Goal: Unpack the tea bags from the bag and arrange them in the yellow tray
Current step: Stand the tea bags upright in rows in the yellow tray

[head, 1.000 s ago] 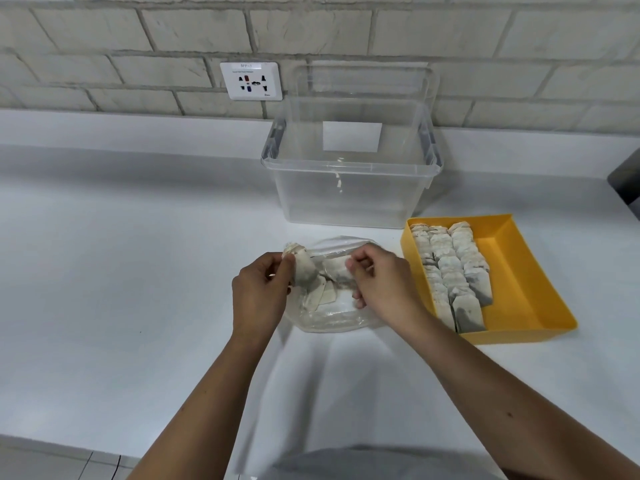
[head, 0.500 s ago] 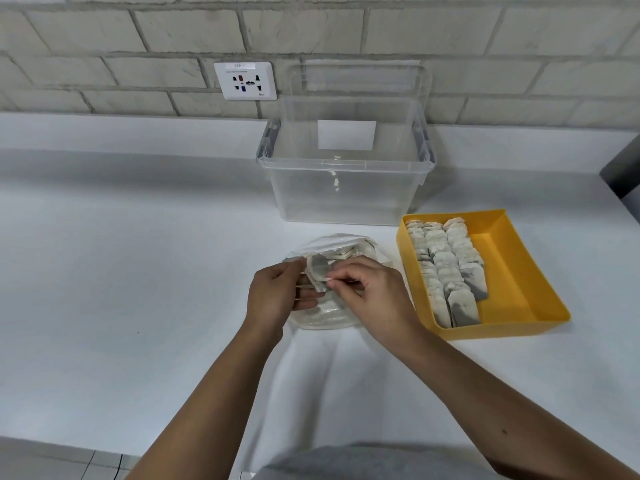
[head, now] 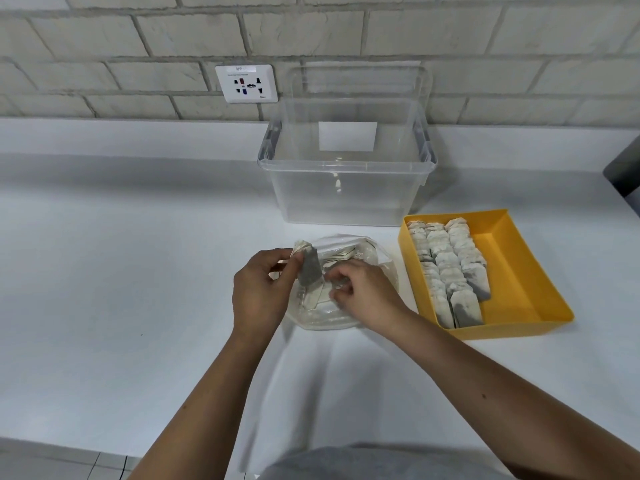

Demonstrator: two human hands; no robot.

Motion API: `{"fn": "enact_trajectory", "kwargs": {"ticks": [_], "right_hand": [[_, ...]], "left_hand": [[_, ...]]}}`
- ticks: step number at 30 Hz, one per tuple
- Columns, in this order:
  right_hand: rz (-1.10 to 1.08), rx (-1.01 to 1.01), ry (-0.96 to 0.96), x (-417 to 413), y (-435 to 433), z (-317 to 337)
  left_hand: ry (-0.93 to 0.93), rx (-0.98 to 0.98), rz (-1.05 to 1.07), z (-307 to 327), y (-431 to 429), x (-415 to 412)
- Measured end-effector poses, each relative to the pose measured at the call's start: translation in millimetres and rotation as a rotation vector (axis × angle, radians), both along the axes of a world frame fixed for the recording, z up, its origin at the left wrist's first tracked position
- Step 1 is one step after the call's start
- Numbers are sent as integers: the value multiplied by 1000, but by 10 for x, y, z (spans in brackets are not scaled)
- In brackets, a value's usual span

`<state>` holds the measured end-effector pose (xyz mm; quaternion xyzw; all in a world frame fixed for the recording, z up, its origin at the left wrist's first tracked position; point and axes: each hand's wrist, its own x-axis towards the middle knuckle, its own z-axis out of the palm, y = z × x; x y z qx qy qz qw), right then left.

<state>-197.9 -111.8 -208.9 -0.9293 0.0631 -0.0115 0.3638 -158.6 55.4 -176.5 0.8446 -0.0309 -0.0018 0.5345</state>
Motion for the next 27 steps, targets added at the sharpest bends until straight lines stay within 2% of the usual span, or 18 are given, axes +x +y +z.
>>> {"fn": "enact_trajectory", "kwargs": {"ticks": [6, 13, 17, 20, 24, 27], "right_hand": [[-106, -50, 108, 140, 156, -57], [-159, -59, 77, 167, 230, -35], [-197, -26, 46, 120, 187, 6], [-239, 116, -9, 46, 118, 82], [-284, 527, -22, -119, 0, 273], [-304, 631, -73, -248, -118, 410]], "left_hand": [[10, 26, 16, -38, 16, 27], [12, 3, -3, -11, 23, 38], [57, -97, 22, -15, 42, 79], [81, -157, 32, 10, 47, 105], [96, -208, 25, 75, 8, 109], [95, -234, -2, 145, -102, 57]]}}
